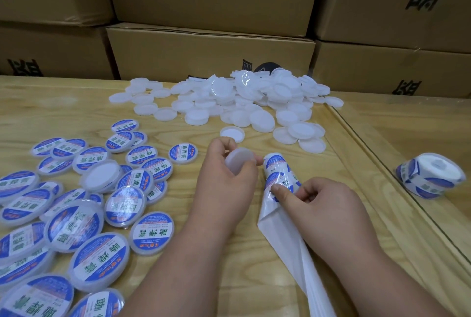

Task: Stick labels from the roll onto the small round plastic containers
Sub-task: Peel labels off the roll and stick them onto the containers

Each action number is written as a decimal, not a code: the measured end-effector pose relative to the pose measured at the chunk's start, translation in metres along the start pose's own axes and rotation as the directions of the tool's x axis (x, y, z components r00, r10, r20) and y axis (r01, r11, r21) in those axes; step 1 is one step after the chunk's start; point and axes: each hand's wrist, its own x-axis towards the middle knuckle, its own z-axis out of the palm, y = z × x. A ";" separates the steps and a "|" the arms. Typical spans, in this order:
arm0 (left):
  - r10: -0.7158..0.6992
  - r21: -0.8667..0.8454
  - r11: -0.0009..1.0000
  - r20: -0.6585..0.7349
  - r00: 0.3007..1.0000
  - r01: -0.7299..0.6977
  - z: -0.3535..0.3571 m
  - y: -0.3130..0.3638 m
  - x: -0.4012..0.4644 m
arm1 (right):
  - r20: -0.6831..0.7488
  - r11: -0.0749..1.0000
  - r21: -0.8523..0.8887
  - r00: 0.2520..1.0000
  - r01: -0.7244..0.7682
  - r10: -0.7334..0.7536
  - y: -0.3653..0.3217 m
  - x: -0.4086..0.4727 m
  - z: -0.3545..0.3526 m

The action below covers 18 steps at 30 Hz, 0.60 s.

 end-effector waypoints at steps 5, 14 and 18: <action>0.044 -0.001 0.999 0.077 0.996 -0.044 0.001 0.002 -0.001 | -0.018 0.999 0.027 0.999 0.043 -0.042 0.001 0.000 0.002; -0.036 0.186 0.983 0.217 0.975 -0.005 0.003 -0.002 -0.003 | -0.076 0.765 0.626 0.988 0.152 -0.134 -0.007 0.009 0.008; -0.054 0.190 0.982 0.241 0.969 0.007 0.004 -0.001 -0.004 | 0.008 0.714 0.690 0.985 0.120 -0.173 -0.005 0.011 0.008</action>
